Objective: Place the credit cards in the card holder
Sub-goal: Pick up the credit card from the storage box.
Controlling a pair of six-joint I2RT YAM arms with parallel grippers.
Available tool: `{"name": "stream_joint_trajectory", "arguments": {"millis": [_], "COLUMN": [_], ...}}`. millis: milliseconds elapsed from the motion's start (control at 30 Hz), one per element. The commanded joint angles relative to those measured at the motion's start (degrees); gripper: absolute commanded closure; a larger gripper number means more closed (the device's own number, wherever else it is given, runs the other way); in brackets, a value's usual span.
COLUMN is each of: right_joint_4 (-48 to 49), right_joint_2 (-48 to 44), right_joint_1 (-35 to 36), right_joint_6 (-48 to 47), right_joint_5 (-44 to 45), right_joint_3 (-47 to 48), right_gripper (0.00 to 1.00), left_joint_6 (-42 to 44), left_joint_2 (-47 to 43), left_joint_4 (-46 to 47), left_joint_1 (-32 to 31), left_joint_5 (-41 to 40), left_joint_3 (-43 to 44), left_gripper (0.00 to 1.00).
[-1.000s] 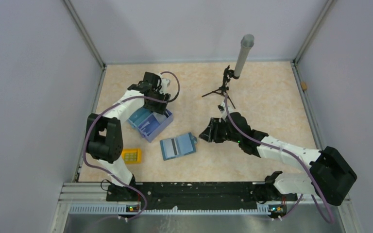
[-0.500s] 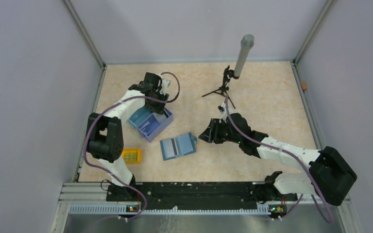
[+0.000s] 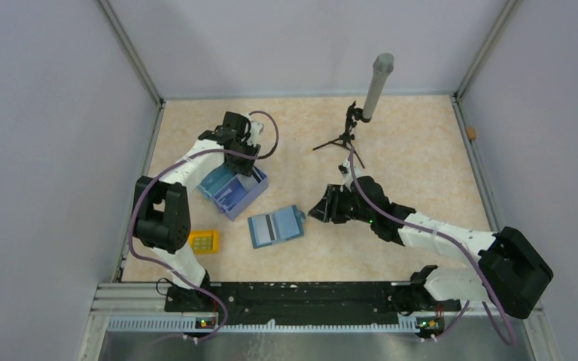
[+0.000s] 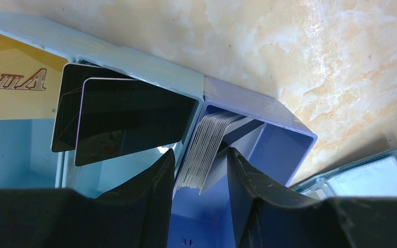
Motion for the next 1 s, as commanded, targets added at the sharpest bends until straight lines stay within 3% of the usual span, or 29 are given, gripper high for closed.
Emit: {"name": "stream_joint_trajectory", "arguments": {"millis": [0,400,633,967], "right_joint_4": [2.08,2.08,2.03,1.55], "right_joint_2": [-1.0,-0.98,-0.69,-0.19], "right_joint_1": [-0.65,-0.66,-0.66,-0.66], "right_joint_6": [0.2,0.31,0.37,0.39], "right_joint_5": [-0.49,-0.66,-0.69,-0.67], "right_joint_3": [0.19,0.32,0.36,0.58], "right_gripper": [0.56,0.56,0.56,0.56], "left_joint_6": [0.36,0.12,-0.17,-0.9], "left_joint_2": [-2.54,-3.84,-3.97,-4.95], "left_joint_4": [0.66,0.55,0.13,-1.62], "left_joint_1": [0.67,1.46,1.68,2.04], "left_joint_5": [-3.55,-3.94,-3.59,1.21], "left_joint_3": [1.39,1.27,1.29,1.23], "left_gripper": [0.57,0.62,0.74,0.83]}}
